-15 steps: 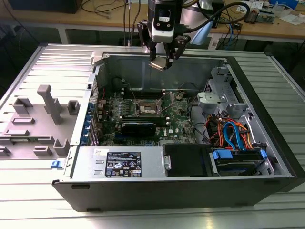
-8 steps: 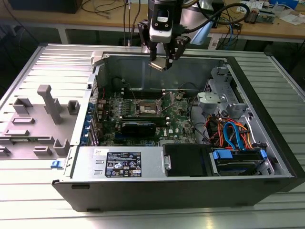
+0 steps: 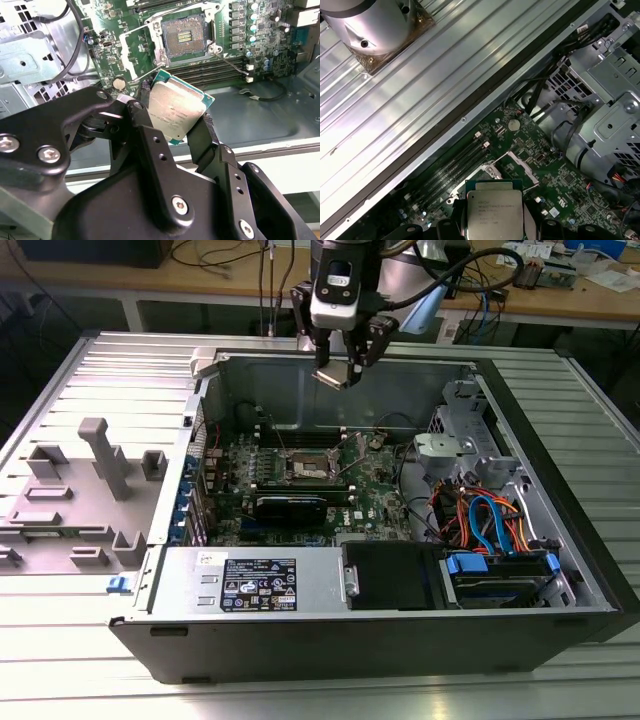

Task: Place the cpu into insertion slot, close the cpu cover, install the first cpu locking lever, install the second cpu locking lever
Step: 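Place the cpu into insertion slot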

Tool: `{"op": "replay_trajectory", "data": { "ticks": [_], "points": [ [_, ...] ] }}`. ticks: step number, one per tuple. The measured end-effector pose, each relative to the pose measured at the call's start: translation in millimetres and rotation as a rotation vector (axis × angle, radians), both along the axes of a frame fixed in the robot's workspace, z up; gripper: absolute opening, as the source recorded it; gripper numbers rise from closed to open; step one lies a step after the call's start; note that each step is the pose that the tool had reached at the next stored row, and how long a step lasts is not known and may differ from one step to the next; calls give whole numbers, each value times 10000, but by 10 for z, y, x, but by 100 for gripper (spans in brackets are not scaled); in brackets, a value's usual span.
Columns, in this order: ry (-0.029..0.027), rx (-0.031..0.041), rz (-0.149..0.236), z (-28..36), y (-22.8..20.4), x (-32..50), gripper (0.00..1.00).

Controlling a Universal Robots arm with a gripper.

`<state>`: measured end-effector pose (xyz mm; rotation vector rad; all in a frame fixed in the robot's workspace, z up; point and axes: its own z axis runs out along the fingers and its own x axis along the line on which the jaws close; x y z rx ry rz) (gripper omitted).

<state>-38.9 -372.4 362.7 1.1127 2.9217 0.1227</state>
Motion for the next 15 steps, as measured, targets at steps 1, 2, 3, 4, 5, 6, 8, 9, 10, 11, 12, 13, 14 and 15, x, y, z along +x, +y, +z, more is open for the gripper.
{"op": "replay_trajectory", "data": {
  "ticks": [1,2,3,4,5,6,8,9,10,11,12,13,14,15],
  "points": [
    [0,-1,-25,0,0,0,55],
    [0,-2,-51,-1,0,0,55],
    [-1,-3,-82,-1,0,0,55],
    [-1,-4,-113,-1,0,0,55],
    [0,-4,-137,-1,0,0,55],
    [0,-4,-159,-1,0,0,55],
    [0,-4,-187,-1,0,0,55],
    [0,-5,-189,-1,0,0,55],
    [0,-4,-191,-2,0,0,55],
    [0,-5,-192,-1,0,0,55],
    [0,-5,-192,-1,0,0,55],
    [0,-5,-193,-1,0,0,55],
    [0,-4,-193,-2,0,0,55],
    [0,-4,-193,-1,0,0,55]
  ]
}}
